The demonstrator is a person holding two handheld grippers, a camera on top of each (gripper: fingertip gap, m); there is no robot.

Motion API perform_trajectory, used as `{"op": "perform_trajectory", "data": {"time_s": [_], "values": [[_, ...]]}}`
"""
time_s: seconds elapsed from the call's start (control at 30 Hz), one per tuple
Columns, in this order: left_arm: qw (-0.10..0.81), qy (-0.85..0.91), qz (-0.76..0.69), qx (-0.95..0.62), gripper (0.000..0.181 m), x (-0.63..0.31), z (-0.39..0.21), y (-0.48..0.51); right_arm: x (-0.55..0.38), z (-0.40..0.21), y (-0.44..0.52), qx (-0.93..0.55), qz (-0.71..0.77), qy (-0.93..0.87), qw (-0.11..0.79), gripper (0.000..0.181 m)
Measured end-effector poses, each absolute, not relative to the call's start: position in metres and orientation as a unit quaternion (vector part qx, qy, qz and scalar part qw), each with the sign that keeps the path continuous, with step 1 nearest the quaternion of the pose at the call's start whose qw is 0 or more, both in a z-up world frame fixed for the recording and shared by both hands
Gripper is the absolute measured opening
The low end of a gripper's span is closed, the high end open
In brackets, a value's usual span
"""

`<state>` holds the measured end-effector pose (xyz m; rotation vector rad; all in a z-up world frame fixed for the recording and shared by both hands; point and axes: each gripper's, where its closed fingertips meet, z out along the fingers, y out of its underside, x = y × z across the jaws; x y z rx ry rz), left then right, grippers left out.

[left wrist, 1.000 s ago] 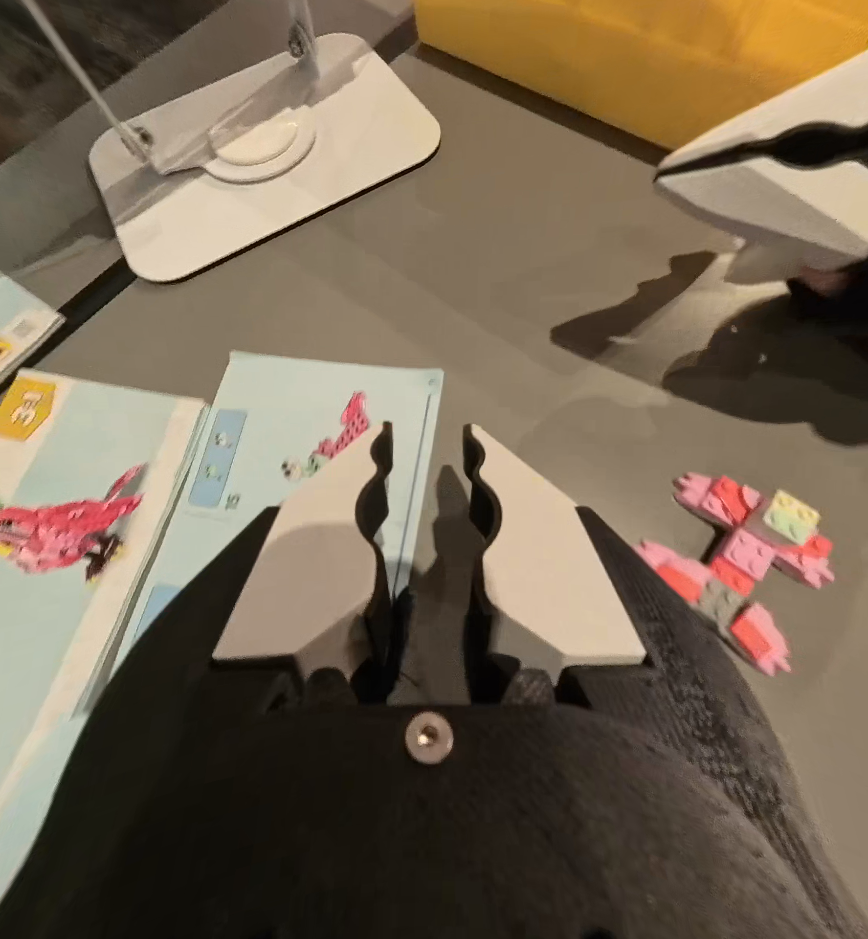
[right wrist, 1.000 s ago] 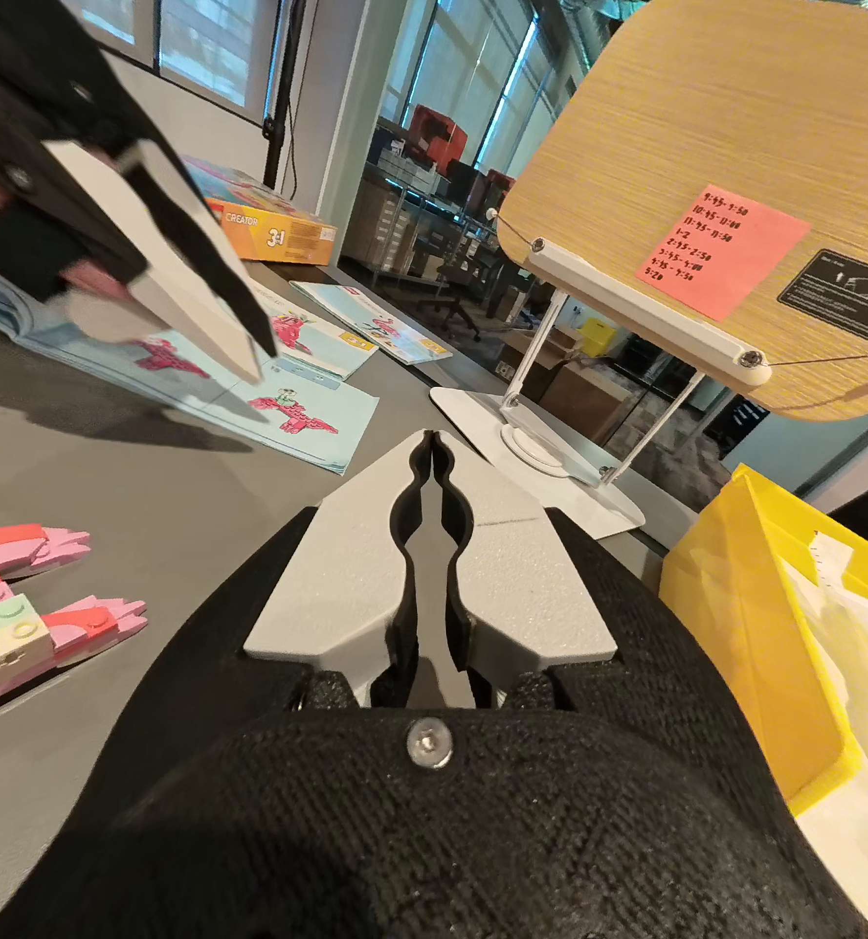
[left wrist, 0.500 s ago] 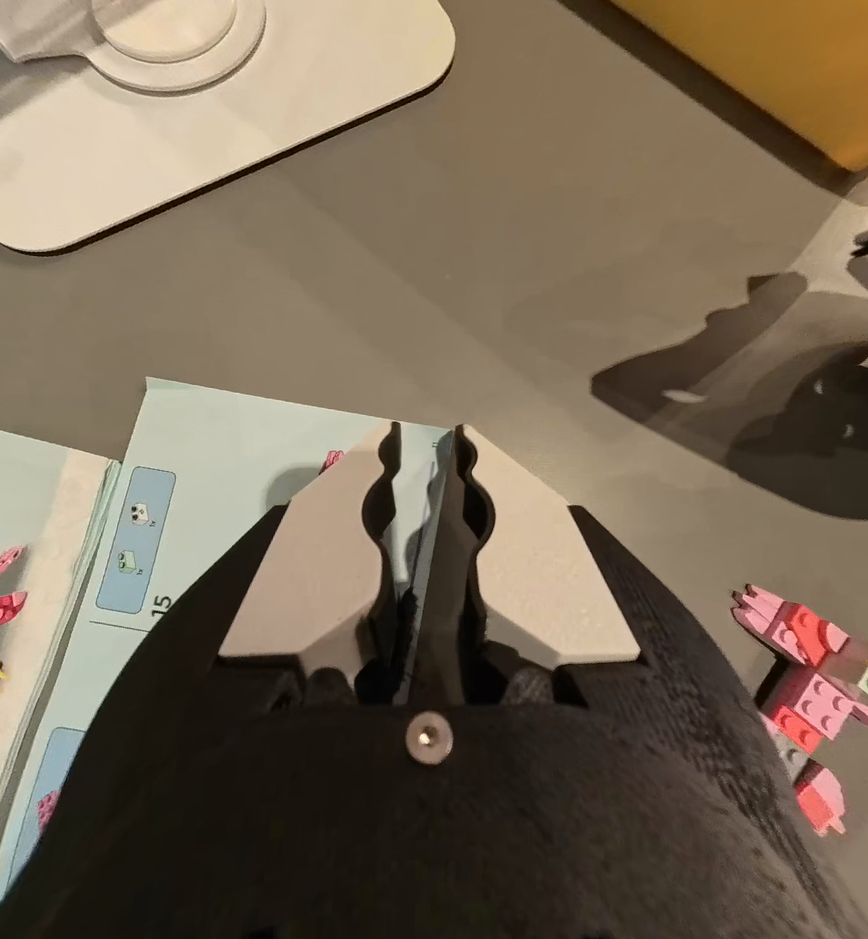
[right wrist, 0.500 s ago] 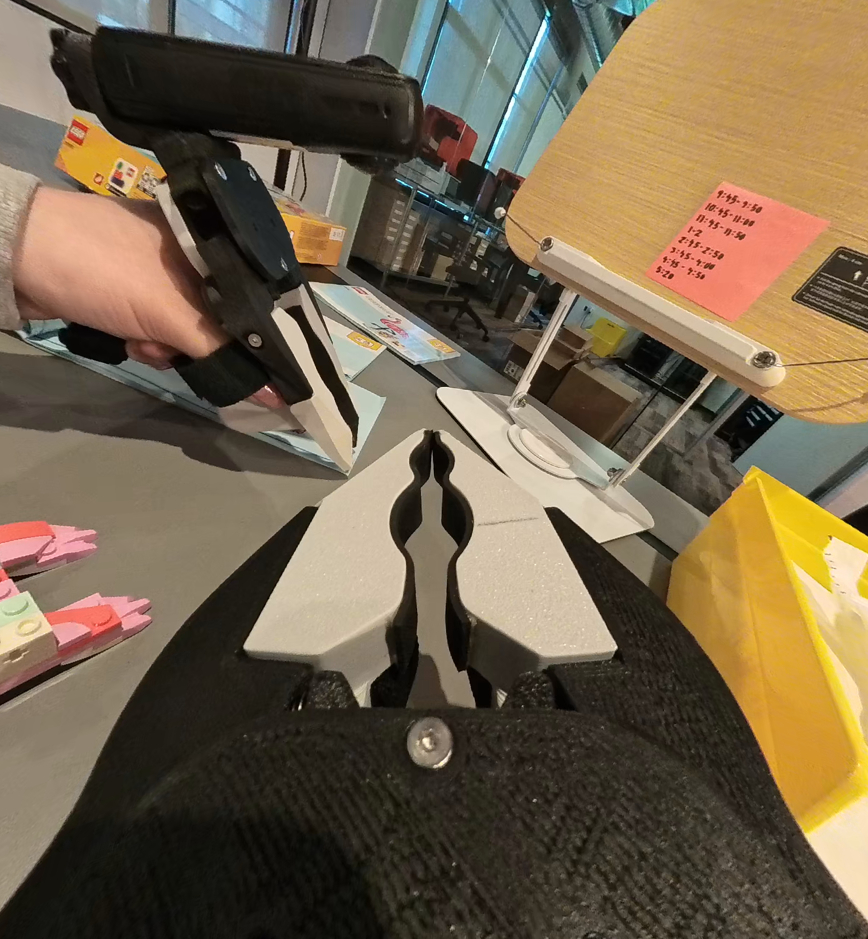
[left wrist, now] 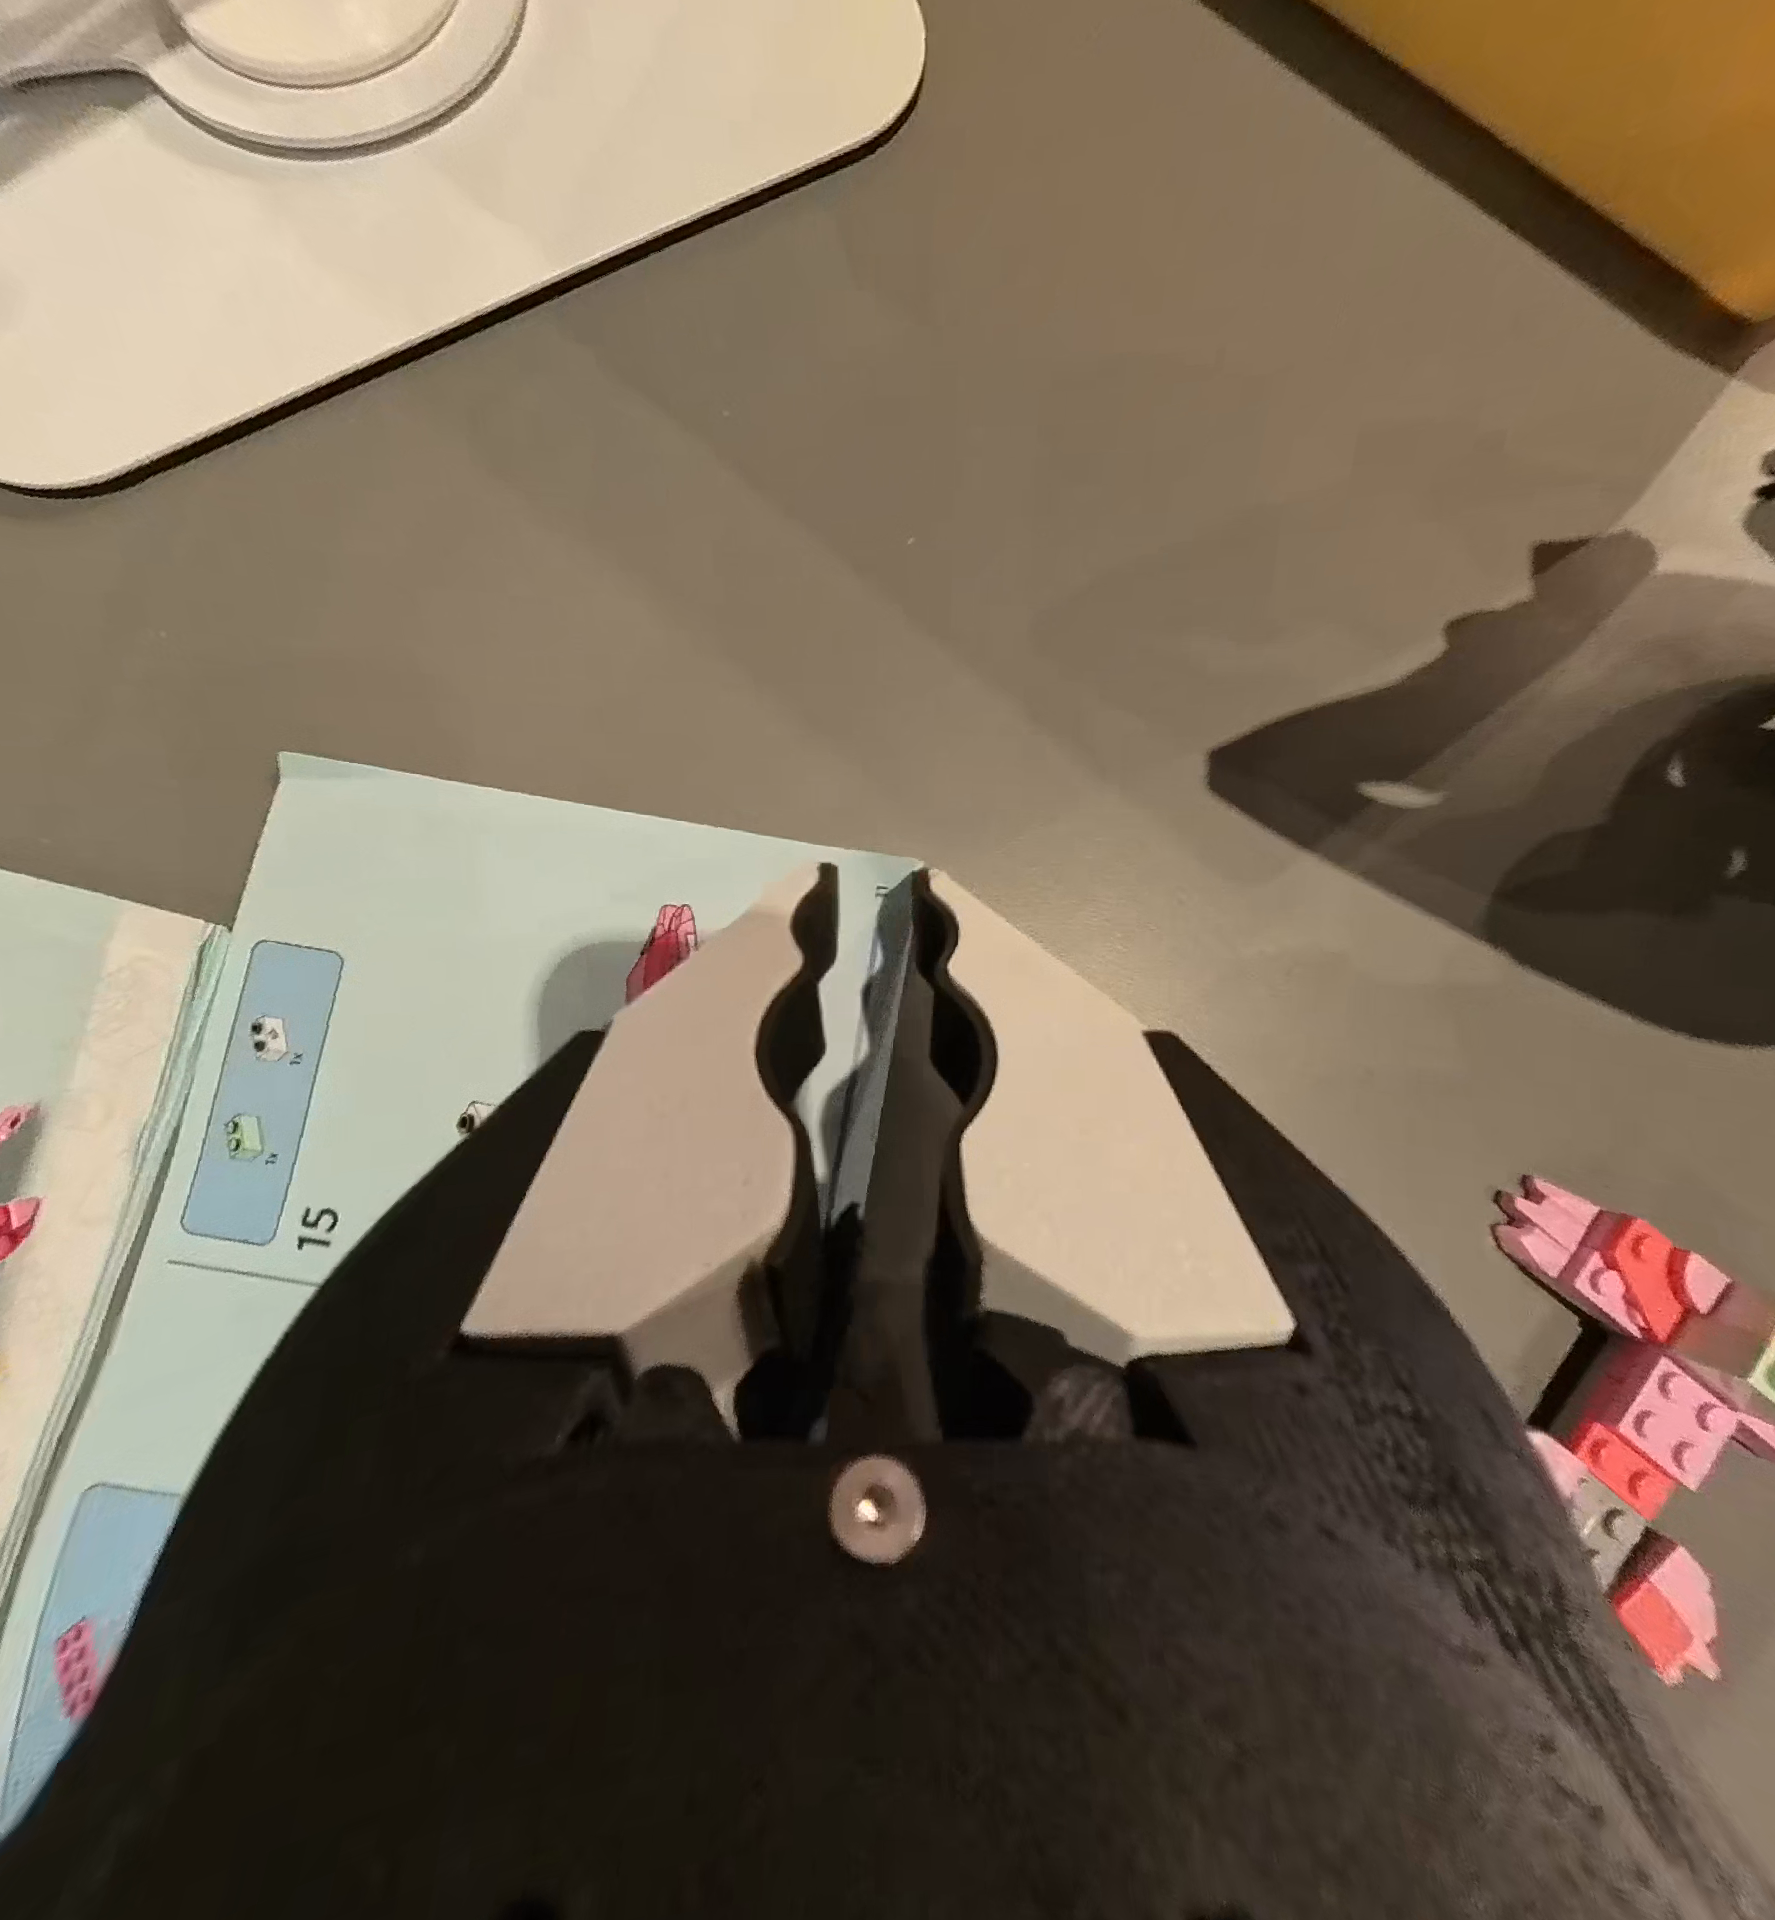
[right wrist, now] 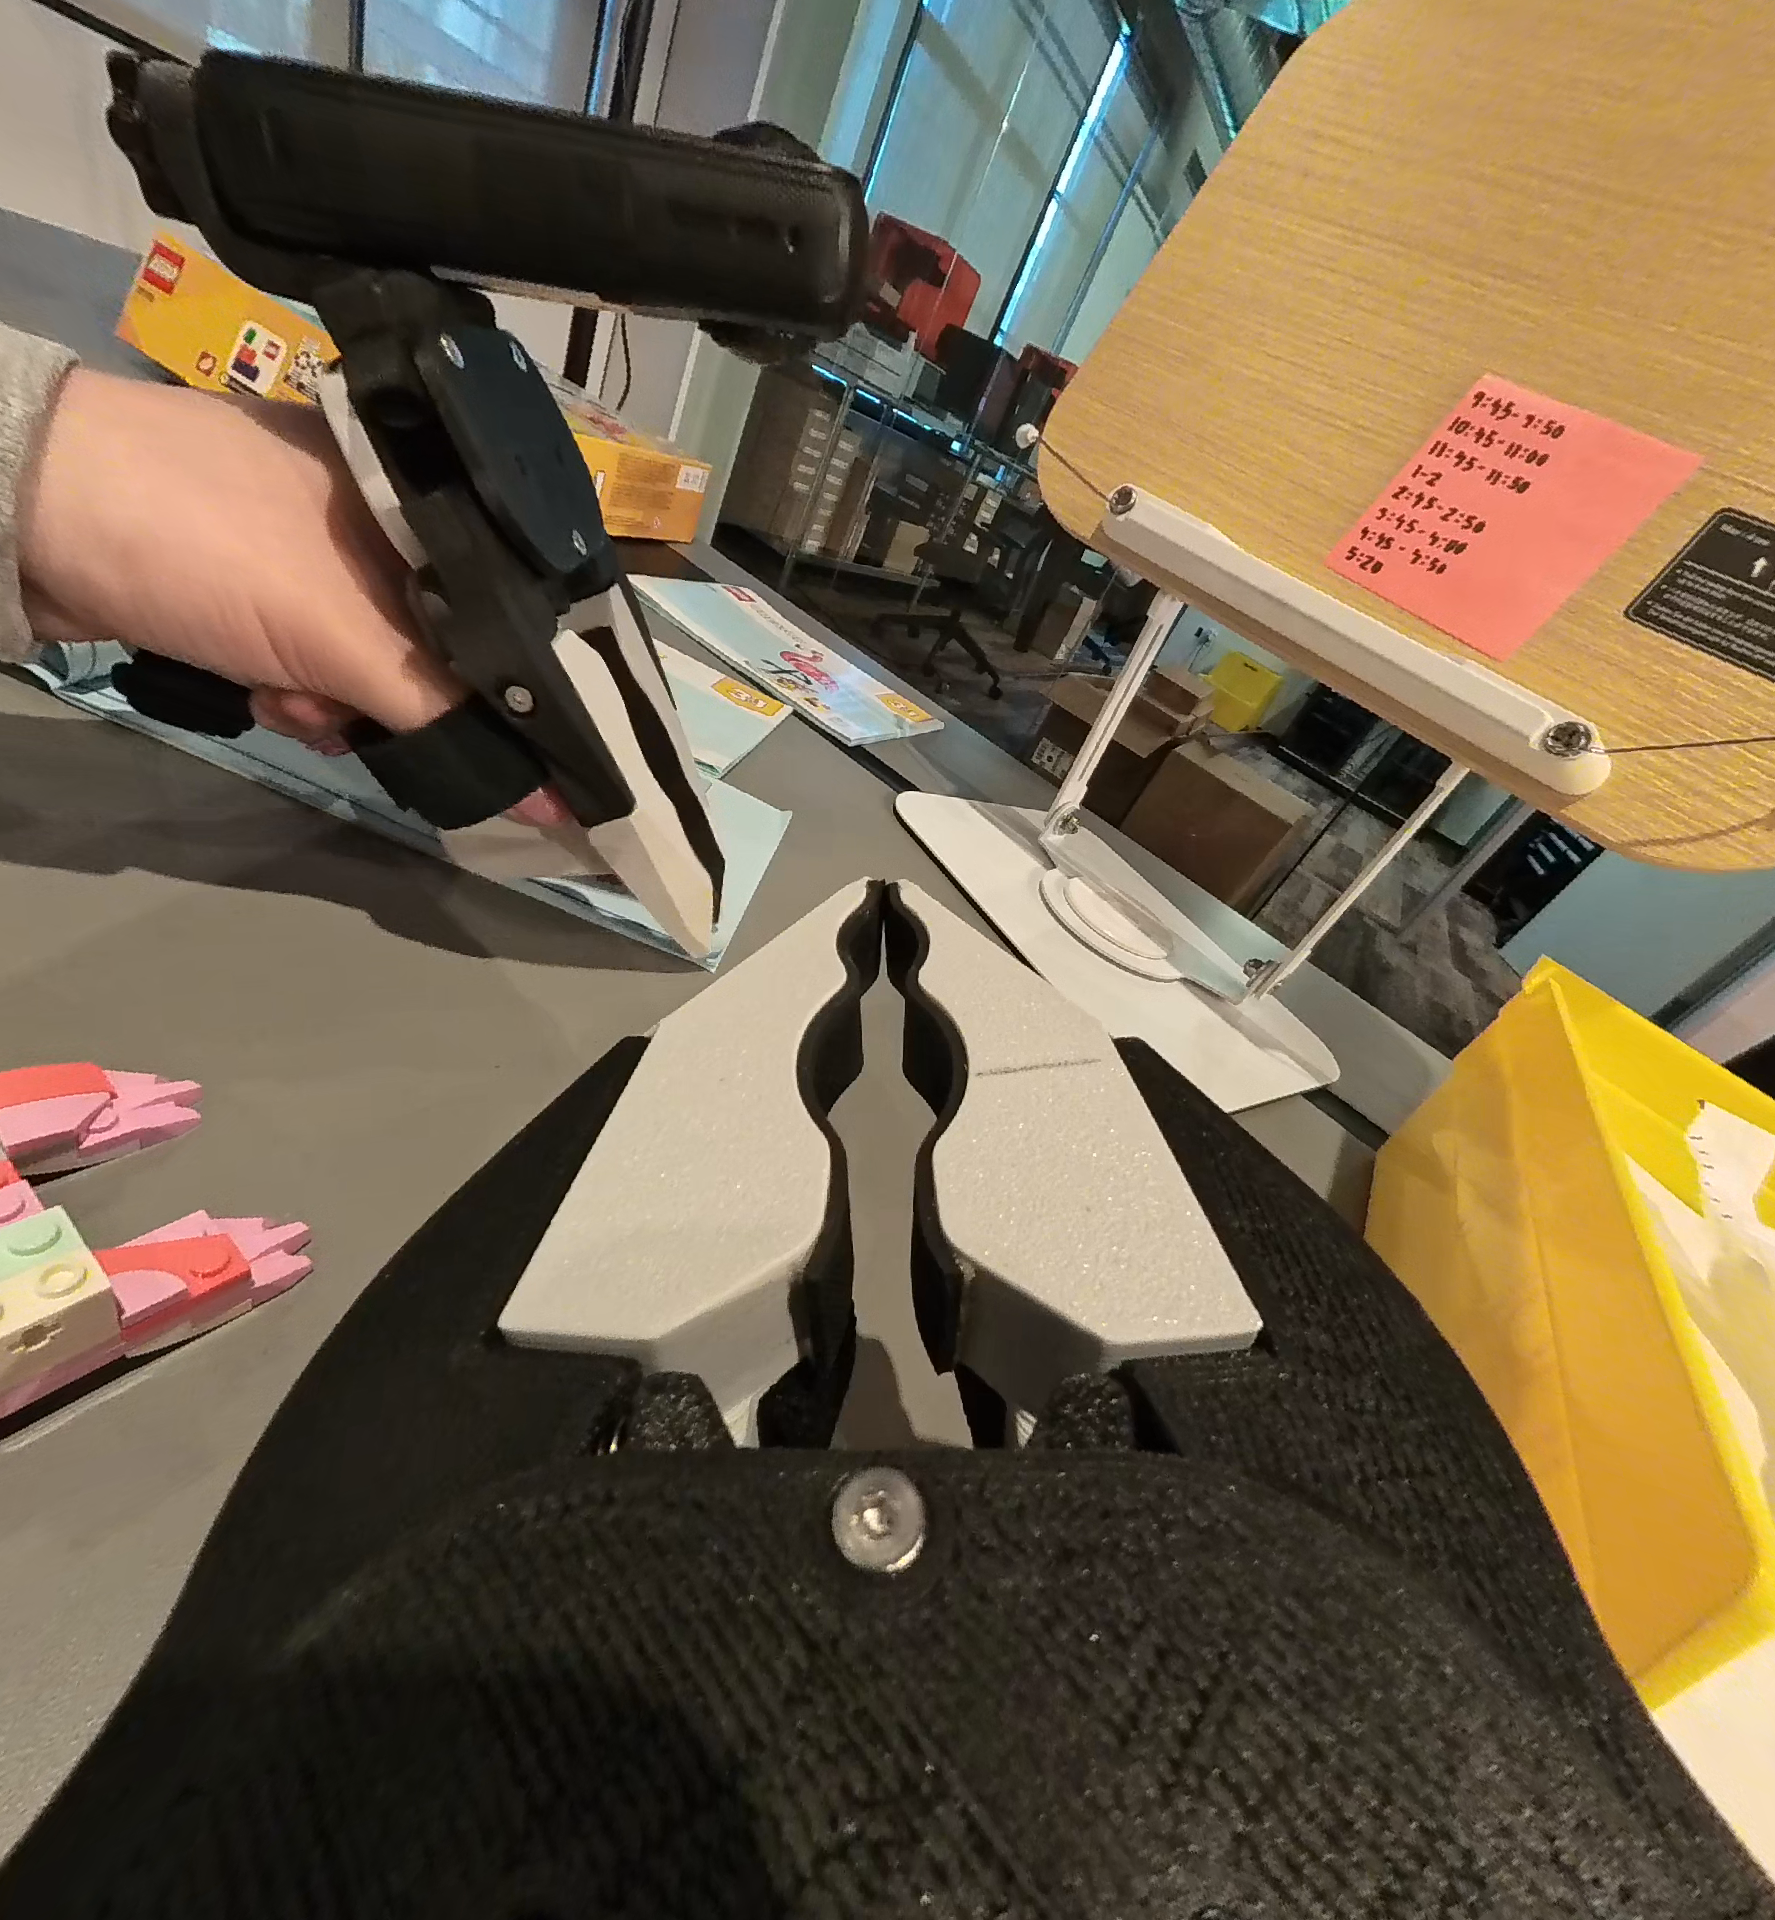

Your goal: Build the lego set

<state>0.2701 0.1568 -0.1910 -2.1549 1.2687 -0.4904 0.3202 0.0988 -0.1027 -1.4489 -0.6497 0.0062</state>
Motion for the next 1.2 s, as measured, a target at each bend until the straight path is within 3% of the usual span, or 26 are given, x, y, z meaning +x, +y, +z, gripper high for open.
{"op": "perform_trajectory", "data": {"time_s": [0.43, 1.07, 1.2], "values": [[0.287, 0.477, -0.187, -0.809, 0.001, 0.271, -0.191, 0.156, 0.320, -0.104, 0.099, -0.652, 0.002, -0.295, 0.699, 0.000], [0.327, 0.515, -0.089, -0.787, 0.000, 0.260, -0.185, 0.163, 0.319, -0.104, 0.098, -0.651, 0.003, -0.298, 0.698, 0.000], [0.347, 0.511, -0.087, -0.782, 0.000, 0.245, -0.174, 0.164, 0.304, -0.117, 0.102, -0.685, 0.030, -0.311, 0.658, 0.000]]}}
